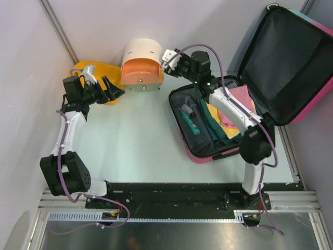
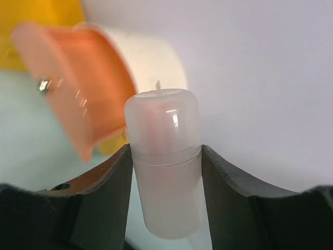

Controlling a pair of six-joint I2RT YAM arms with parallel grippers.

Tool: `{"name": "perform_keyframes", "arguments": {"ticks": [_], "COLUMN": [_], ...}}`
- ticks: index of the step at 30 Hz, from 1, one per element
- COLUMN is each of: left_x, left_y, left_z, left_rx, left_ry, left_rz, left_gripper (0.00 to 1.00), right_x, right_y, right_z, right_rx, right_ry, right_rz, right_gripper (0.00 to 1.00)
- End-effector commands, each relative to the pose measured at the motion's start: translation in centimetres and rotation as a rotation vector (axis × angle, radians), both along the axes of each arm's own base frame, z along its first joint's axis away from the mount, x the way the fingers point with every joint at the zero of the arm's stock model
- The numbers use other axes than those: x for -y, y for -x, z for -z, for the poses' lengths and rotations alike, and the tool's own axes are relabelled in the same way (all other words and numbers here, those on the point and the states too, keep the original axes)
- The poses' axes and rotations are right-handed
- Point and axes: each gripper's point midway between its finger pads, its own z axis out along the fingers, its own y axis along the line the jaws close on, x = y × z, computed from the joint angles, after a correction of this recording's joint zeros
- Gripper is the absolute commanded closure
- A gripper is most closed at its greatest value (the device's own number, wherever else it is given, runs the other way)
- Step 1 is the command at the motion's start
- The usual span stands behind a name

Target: Open, take out, and arrange the luggage

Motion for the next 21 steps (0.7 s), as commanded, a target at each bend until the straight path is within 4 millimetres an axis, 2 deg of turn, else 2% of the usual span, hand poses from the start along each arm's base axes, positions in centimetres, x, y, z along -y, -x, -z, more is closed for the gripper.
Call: {"name": "perform_keyframes", "arguments": {"ticks": [1,2,3,4,5,6,7,8,9,10,12,16,18,19,21], "left_x": [-0.4,-0.4,-0.5,-0.5,-0.5,-0.6,-0.6,-0.6,-0.8,-0.8,-1.0,-1.1,-1.2,-1.2,-1.3], "left_y": [0.6,0.7,0.8,0.9,1.1,1.2,1.3,1.4,1.4,1.5,1.6,1.7,1.9,1.9,1.9], "left_z": [-1.8,-1.5,-1.4,-1.5,-1.6,-1.7,-1.7,-1.8,-1.9,-2.0,-1.9,-2.1,-2.0,-2.1,-1.9], "left_rx": [0.060,0.056,0.054,0.058,0.062,0.066,0.070,0.074,0.077,0.080,0.078,0.086,0.084,0.088,0.084], "left_ry": [-0.014,-0.013,-0.014,-0.015,-0.015,-0.017,-0.019,-0.019,-0.018,-0.017,-0.011,-0.005,-0.002,-0.002,0.000], "left_rz": [-0.032,-0.033,-0.041,-0.044,-0.046,-0.052,-0.053,-0.057,-0.062,-0.066,-0.076,-0.084,-0.086,-0.085,-0.087], "left_gripper": [0.05,0.05,0.05,0.05,0.05,0.05,0.05,0.05,0.05,0.05,0.05,0.05,0.05,0.05,0.05], "right_x": [-4.2,-5.5,-6.1,-6.9,-8.4,-8.9,-9.3,-10.0,-11.0,-11.4,-12.4,-13.7,-14.0,-14.3,-14.3], "right_y": [-1.9,-2.9,-2.9,-3.0,-3.7,-4.0,-3.7,-3.8,-4.5,-4.3,-4.6,-4.5,-4.5,-4.8,-5.0], "right_z": [-7.3,-5.9,-8.6,-8.4,-6.8,-6.7,-8.5,-8.1,-6.3,-6.9,-5.4,-3.8,-3.6,-2.7,-2.9], "right_rx": [0.205,0.194,0.243,0.235,0.218,0.219,0.250,0.251,0.234,0.247,0.227,0.241,0.247,0.237,0.235], "right_ry": [-0.167,-0.157,-0.194,-0.196,-0.192,-0.201,-0.227,-0.226,-0.213,-0.222,-0.212,-0.189,-0.189,-0.186,-0.198], "right_rz": [-0.013,-0.022,-0.031,-0.046,-0.062,-0.068,-0.083,-0.095,-0.102,-0.116,-0.138,-0.157,-0.161,-0.162,-0.159], "right_gripper": [0.68,0.67,0.67,0.67,0.66,0.66,0.66,0.65,0.64,0.64,0.62,0.61,0.60,0.60,0.54]}}
